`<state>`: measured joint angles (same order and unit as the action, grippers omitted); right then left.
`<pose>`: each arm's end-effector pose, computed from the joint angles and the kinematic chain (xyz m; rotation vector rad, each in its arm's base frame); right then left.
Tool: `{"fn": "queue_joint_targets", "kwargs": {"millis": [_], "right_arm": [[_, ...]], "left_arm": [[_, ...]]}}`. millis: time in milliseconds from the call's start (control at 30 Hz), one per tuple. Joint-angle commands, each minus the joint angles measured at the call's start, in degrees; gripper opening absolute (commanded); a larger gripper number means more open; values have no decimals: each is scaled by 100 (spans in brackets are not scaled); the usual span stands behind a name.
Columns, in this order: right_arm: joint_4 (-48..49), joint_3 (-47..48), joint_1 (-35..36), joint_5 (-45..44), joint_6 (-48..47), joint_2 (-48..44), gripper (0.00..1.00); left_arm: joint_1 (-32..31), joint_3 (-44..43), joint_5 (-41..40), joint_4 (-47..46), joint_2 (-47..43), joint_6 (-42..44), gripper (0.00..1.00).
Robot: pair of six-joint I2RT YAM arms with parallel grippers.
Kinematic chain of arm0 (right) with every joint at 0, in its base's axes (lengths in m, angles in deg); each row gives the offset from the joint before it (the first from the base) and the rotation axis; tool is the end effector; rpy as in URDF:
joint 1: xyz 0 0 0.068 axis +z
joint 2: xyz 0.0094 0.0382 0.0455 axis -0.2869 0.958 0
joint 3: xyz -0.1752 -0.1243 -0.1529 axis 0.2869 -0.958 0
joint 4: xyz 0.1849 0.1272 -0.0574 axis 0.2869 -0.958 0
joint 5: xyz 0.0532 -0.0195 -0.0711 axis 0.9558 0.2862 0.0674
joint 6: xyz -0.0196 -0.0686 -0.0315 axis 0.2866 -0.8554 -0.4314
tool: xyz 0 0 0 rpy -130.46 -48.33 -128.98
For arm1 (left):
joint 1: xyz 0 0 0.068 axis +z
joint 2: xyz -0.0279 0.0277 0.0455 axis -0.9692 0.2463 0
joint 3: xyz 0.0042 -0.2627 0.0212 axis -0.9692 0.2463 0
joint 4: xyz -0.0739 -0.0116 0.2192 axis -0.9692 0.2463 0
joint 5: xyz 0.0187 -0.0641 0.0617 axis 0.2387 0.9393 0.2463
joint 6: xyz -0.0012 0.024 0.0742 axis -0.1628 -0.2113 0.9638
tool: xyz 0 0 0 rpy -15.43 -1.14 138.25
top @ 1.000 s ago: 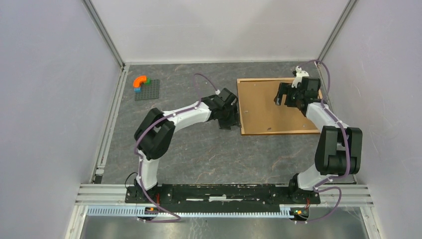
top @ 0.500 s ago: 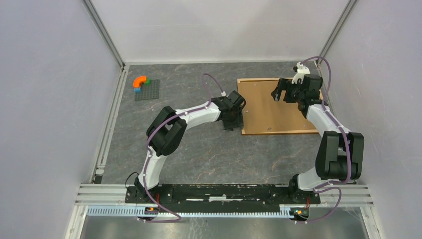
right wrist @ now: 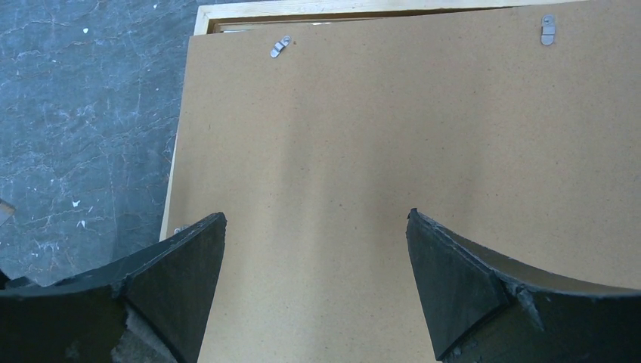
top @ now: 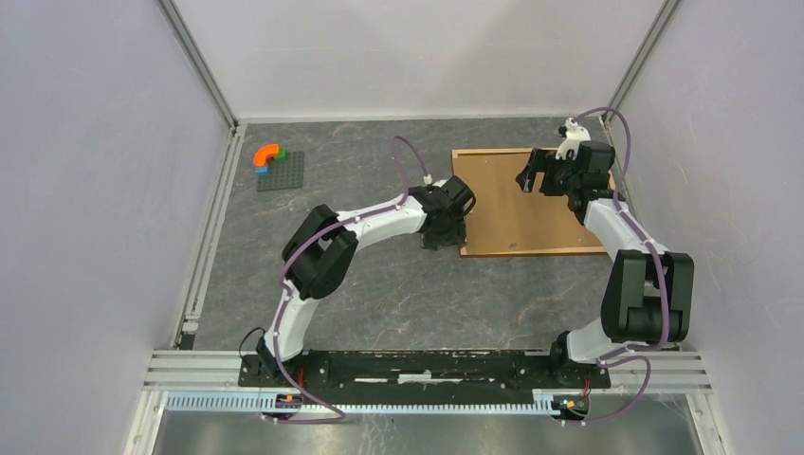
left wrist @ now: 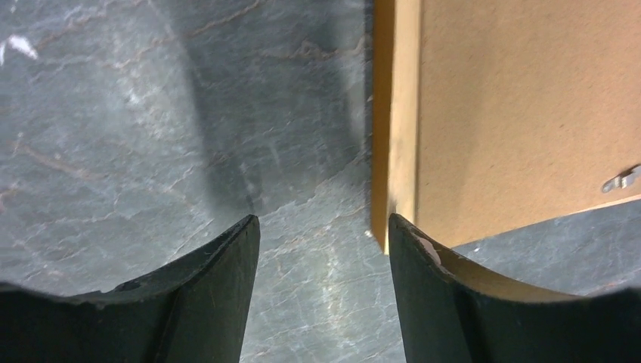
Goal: Put the photo into the frame
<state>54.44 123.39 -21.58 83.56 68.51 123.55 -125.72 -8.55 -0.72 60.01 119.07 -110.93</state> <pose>0.3354 -0.0069 0.2373 0.0463 2.1163 0.3910 0.2849 -0.3271 0.1473 0.0177 2.7629 -0.3295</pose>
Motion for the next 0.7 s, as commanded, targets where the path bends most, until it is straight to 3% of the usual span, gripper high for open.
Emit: {"fn": "queue_joint_targets", "kwargs": {"millis": [0, 133, 300, 500, 667], "right_arm": [[130, -26, 3, -110, -11, -231, 94], [-63, 16, 63, -157, -109, -120, 94], [-296, 176, 174, -346, -263, 68, 97], [-935, 1017, -61, -1784, -686, 805, 98], [-945, 1963, -587, -2536, -711, 1722, 98]], "left_arm": [[4, 1110, -662, 1624, 128, 352, 68], [242, 2403, -561, 1131, -381, 275, 69], [287, 3165, -623, 817, -1579, 400, 74], [287, 2861, 284, 209, -2810, 1108, 89], [278, 2599, 1339, -461, -3191, 1334, 94]]}}
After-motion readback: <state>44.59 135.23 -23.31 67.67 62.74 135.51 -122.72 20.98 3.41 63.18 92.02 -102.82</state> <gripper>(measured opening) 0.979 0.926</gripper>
